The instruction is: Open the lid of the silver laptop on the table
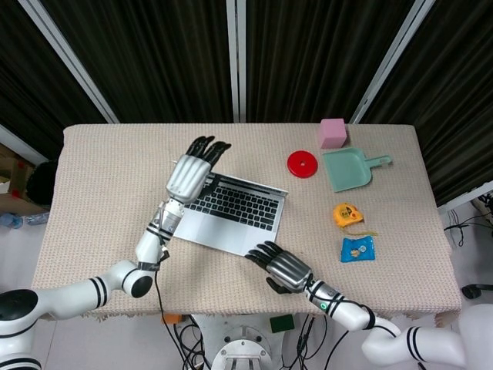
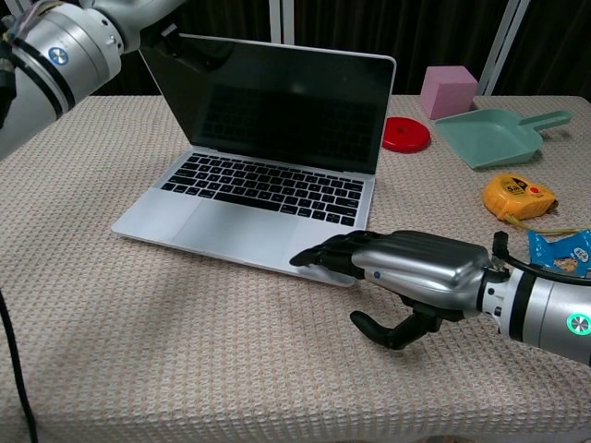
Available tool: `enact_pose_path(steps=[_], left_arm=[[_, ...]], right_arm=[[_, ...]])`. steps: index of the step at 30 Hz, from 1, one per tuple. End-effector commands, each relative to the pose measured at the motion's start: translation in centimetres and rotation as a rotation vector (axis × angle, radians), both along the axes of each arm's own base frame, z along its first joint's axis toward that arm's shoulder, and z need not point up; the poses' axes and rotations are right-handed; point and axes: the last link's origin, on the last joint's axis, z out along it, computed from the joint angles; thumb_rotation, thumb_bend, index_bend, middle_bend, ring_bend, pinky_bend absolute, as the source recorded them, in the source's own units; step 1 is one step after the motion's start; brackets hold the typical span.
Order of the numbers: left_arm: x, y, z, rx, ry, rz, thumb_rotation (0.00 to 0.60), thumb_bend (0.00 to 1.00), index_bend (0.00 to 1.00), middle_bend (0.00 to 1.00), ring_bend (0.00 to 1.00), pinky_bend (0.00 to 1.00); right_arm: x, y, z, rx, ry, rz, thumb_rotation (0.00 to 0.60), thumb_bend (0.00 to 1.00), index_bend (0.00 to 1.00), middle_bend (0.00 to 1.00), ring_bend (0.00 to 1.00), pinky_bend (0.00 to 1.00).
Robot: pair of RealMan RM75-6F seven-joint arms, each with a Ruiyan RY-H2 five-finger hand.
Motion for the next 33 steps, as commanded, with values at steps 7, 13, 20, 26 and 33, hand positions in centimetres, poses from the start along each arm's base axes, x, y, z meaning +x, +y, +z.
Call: enact_pose_path(steps=[7, 13, 20, 26, 33], left_arm=[[1.8, 3.8, 1.6, -0.012, 0.109, 0.065, 0.600, 0.55, 0.14, 0.16, 0.06, 0.10], [2.2, 5.8, 1.6, -0.021, 0.152, 0.131, 0.600, 0.54, 0.14, 0.16, 0.06, 0.10], [2.1, 7.5, 1.6, -0.027, 0.192, 0.187, 0.600, 0.54, 0.14, 0.16, 0.06, 0.10], [2.0, 8.6, 2.2, -0.018, 0.202, 0.230, 0.600, 0.53, 0.14, 0.16, 0.06, 0.10], [2.3, 9.6, 2.7, -0.013, 0.204, 0.277, 0.600, 0.53, 0.14, 0.16, 0.06, 0.10]], right_arm=[[0.1, -0.2, -0.1, -0.002, -0.005, -0.005, 0.598, 0.63, 0.00, 0.06, 0.00, 0.00], [0.1, -0.4, -0.3, 0.001, -0.001, -0.007, 0.599, 0.63, 0.00, 0.06, 0.00, 0.00], [0.3, -0.6, -0.3, 0.001, -0.009, -0.013, 0.599, 0.63, 0.00, 0.06, 0.00, 0.00], [0.2, -0.7, -0.5, 0.002, -0.005, -0.016, 0.599, 0.63, 0.00, 0.06, 0.00, 0.00], [0.4, -0.6, -0.5, -0.005, -0.009, -0.008, 0.599, 0.63, 0.00, 0.05, 0.00, 0.00]])
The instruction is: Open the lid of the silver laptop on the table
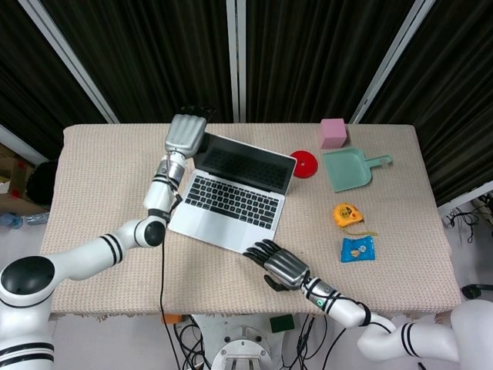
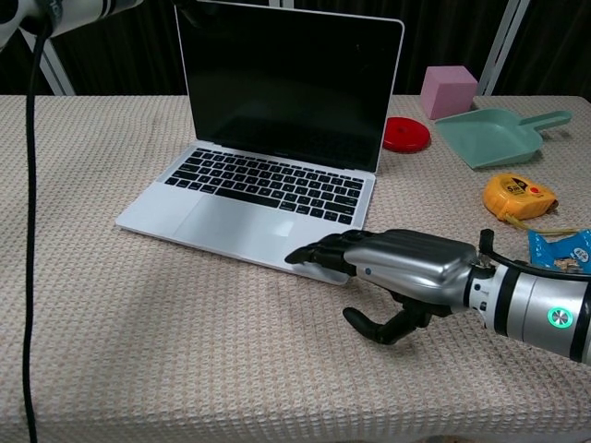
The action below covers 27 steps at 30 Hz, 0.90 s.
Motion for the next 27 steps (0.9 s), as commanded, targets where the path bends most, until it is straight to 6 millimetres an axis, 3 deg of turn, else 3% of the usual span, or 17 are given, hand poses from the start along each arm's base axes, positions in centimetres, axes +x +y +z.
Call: enact_pose_path(steps=[1, 9, 14, 19, 27], left_arm=[[0.2, 0.3, 0.4, 0.009, 0.001, 0.008, 0.600, 0.53, 0.14, 0.16, 0.06, 0.10], [-1.9, -1.9, 3.4, 0.035, -0.069, -0.027, 0.600, 0.53, 0.14, 0.16, 0.06, 0.10], [-5.2, -5.2, 6.5, 0.075, -0.089, -0.068, 0.600, 0.53, 0.14, 0.16, 0.06, 0.10], [-10.5, -10.0, 9.2, 0.084, -0.043, -0.022, 0.600, 0.51, 0.14, 0.16, 0.06, 0.10], [-19.2, -19.6, 12.0, 0.155, 0.023, 0.082, 0.600, 0.27, 0.14, 0.17, 0.06, 0.09]], right_arm=[[0.0, 0.0, 0.2, -0.009, -0.011, 0.001, 0.599, 0.63, 0.00, 0.05, 0.00, 0.00], [-0.2, 0.3, 2.1, -0.061, -0.086, 0.009, 0.599, 0.62, 0.00, 0.06, 0.00, 0.00], [-1.2, 0.9, 4.9, -0.124, -0.138, 0.013, 0.600, 0.60, 0.00, 0.08, 0.00, 0.00], [-4.1, 2.0, 9.6, -0.237, -0.122, 0.006, 0.600, 0.48, 0.00, 0.10, 0.00, 0.00], [-10.5, 4.4, 19.0, -0.515, -0.053, -0.137, 0.600, 0.46, 0.00, 0.15, 0.00, 0.11]])
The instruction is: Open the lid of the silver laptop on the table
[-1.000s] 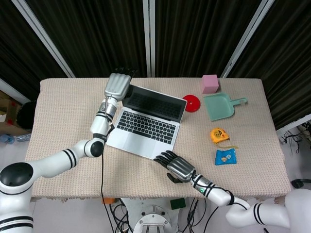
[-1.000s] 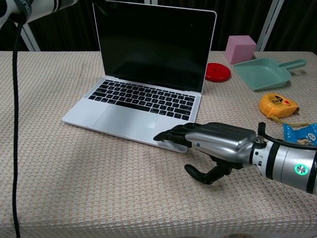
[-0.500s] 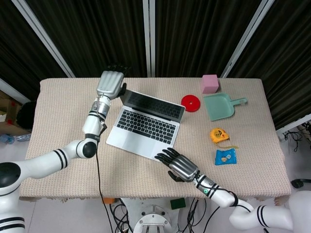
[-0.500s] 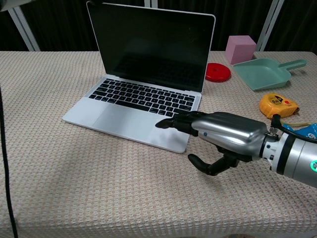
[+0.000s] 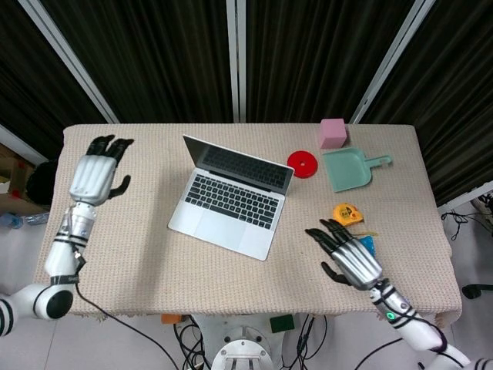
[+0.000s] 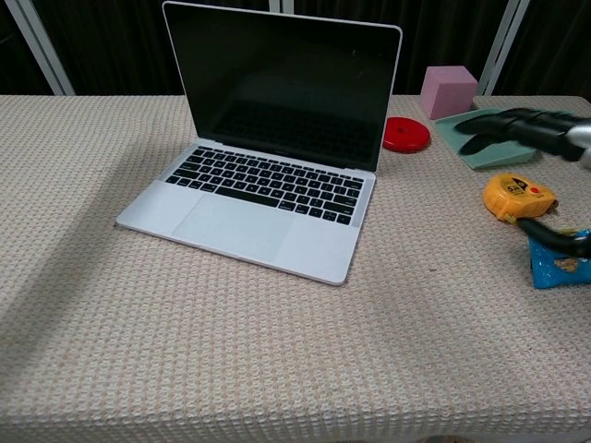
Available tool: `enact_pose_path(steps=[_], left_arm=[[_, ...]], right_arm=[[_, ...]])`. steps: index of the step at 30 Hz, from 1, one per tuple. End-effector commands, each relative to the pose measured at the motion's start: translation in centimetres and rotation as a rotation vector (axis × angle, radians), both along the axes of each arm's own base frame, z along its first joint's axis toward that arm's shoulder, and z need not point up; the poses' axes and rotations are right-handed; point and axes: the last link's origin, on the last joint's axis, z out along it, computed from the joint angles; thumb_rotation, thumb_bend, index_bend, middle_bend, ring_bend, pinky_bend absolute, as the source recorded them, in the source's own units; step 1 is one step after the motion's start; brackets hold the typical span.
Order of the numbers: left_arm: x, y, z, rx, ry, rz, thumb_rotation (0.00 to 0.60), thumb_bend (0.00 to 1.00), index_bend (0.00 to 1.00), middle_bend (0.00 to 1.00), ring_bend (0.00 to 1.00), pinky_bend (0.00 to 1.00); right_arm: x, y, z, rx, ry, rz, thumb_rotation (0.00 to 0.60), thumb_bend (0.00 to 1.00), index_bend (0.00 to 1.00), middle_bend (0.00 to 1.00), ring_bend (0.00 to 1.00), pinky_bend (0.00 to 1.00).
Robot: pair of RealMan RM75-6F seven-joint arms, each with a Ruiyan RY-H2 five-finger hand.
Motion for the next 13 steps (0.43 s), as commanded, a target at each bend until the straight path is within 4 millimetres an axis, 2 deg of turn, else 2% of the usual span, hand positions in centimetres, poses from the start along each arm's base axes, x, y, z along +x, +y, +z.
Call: enact_pose_path(steps=[1, 4, 7, 13], left_arm=[[-4.4, -5.9, 1.6, 0.037, 0.015, 0.051, 0.600, 0.26, 0.14, 0.17, 0.06, 0.09], [-7.0, -10.0, 2.1, 0.056, 0.014, 0.095, 0.600, 0.26, 0.14, 0.17, 0.06, 0.09], [-8.5, -13.5, 2.5, 0.081, 0.043, 0.107, 0.600, 0.26, 0.14, 0.17, 0.06, 0.09], [-9.5, -19.4, 2.7, 0.121, 0.000, 0.122, 0.600, 0.26, 0.14, 0.17, 0.06, 0.08]], right_arm=[[-3.2, 2.1, 4.3, -0.113, 0.010, -0.109, 0.600, 0.45, 0.00, 0.14, 0.00, 0.10], [-5.3, 3.3, 6.8, -0.186, 0.009, -0.186, 0.600, 0.38, 0.00, 0.12, 0.00, 0.03], [-6.8, 4.1, 8.1, -0.231, 0.013, -0.243, 0.600, 0.34, 0.00, 0.08, 0.00, 0.00], [-8.7, 5.2, 9.0, -0.275, -0.009, -0.326, 0.600, 0.34, 0.00, 0.08, 0.00, 0.00]])
